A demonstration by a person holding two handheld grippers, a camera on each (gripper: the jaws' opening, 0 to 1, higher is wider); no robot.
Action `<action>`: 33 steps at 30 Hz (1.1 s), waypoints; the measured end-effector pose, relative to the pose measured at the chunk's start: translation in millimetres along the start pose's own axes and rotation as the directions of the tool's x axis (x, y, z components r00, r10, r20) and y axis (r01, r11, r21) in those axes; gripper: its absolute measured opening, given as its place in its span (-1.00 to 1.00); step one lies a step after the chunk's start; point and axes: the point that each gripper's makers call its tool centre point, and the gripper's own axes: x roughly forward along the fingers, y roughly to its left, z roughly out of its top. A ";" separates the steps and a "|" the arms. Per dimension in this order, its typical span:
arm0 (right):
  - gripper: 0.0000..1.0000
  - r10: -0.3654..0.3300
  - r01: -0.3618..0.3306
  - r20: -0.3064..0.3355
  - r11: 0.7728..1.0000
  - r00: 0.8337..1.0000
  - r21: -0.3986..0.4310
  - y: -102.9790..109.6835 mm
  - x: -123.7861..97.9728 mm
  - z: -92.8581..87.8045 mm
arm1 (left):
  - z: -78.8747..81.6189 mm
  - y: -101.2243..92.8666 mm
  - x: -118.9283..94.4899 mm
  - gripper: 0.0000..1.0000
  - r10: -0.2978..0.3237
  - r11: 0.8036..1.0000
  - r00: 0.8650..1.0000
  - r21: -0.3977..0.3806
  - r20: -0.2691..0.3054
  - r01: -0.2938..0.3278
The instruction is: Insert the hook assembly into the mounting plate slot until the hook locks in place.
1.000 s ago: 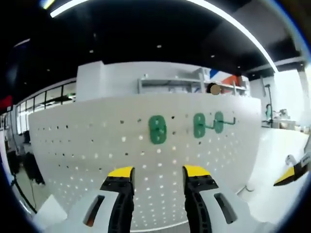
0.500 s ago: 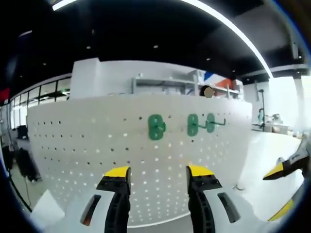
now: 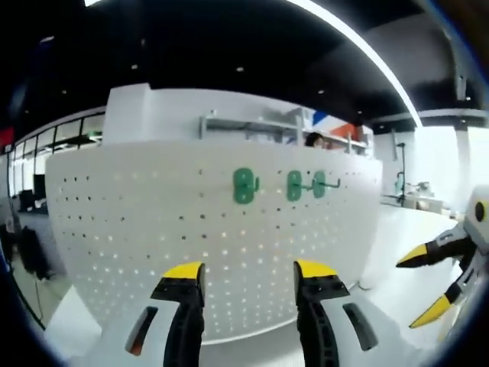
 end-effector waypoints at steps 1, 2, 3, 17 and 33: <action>0.14 0.001 -0.001 0.000 1.000 1.000 0.000 0.0 0.3 0.0 | 0.3 -0.2 -2.0 -0.04 -0.004 1.000 1.000 -0.003 0.003 0.004; 0.14 0.004 -0.004 0.001 1.000 1.000 0.000 0.5 0.9 0.2 | 0.6 -0.2 -3.8 -0.04 -0.007 1.000 1.000 -0.004 0.005 0.007; 0.14 0.005 -0.005 0.002 1.000 1.000 -0.001 0.9 1.6 0.4 | 0.6 0.1 -6.6 -0.03 -0.009 1.000 1.000 -0.005 0.005 0.009; 0.15 0.028 -0.028 0.011 1.000 1.000 -0.012 4.5 4.0 3.9 | -4.3 1.0 -43.6 -0.04 -0.044 0.999 0.999 0.001 0.015 0.044; 0.15 0.090 -0.090 0.001 0.996 0.996 -0.021 20.4 20.0 1.1 | -25.5 0.3 -78.8 -0.05 -0.105 0.994 0.994 0.002 -0.021 0.105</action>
